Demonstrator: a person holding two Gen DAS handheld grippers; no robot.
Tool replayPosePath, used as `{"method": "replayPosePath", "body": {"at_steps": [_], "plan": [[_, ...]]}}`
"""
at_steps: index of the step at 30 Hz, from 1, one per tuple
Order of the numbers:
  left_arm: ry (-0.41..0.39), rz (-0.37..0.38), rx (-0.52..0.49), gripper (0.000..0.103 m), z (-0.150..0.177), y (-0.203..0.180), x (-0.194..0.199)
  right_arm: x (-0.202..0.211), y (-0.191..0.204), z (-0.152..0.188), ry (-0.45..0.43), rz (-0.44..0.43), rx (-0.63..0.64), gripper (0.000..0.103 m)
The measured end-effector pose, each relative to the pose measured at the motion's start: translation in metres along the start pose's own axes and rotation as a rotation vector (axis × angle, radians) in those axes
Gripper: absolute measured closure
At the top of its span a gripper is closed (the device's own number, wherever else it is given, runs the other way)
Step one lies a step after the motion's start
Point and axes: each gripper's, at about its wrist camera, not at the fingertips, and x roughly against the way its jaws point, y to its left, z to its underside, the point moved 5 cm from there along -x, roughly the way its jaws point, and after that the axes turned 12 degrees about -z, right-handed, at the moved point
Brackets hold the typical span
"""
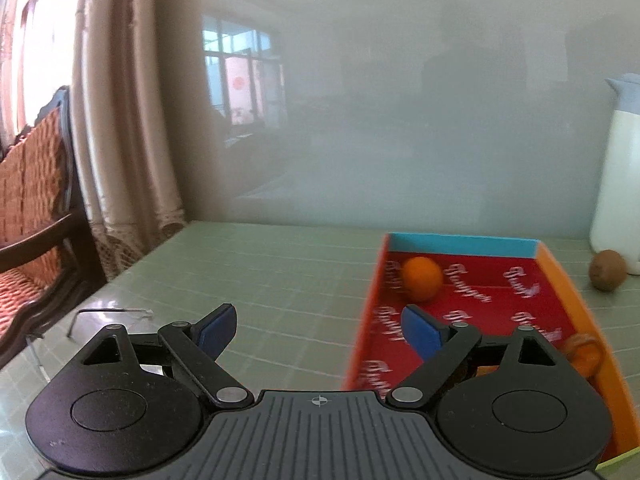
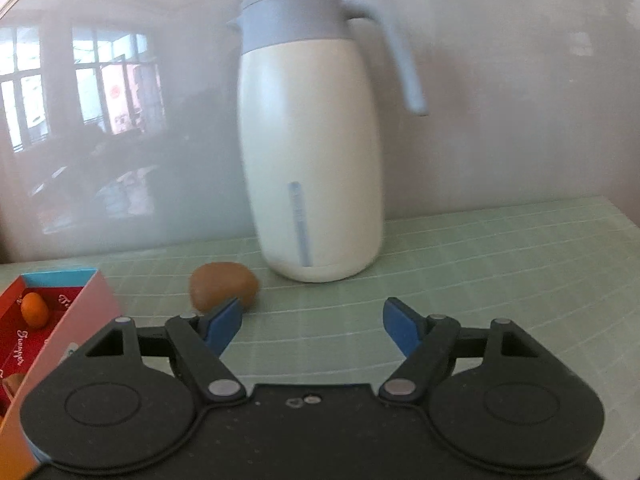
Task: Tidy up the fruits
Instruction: 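Reach the right tool to the kiwi and grasp it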
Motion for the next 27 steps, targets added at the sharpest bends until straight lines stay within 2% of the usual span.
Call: {"method": "replayPosePath", "body": {"at_steps": [14, 21, 27], "plan": [[0.064, -0.189, 0.09, 0.014, 0.016, 0.097, -0.047, -0.056, 0.052, -0.002, 0.052, -0.04, 0.104, 0.025], [0.073, -0.235, 0.092, 0.014, 0.023, 0.115, -0.057, -0.09, 0.054, -0.002, 0.104, -0.035, 0.125, 0.025], [0.08, -0.248, 0.09, 0.014, 0.024, 0.118, -0.062, -0.102, 0.049, 0.001, 0.123, -0.035, 0.114, 0.028]]}}
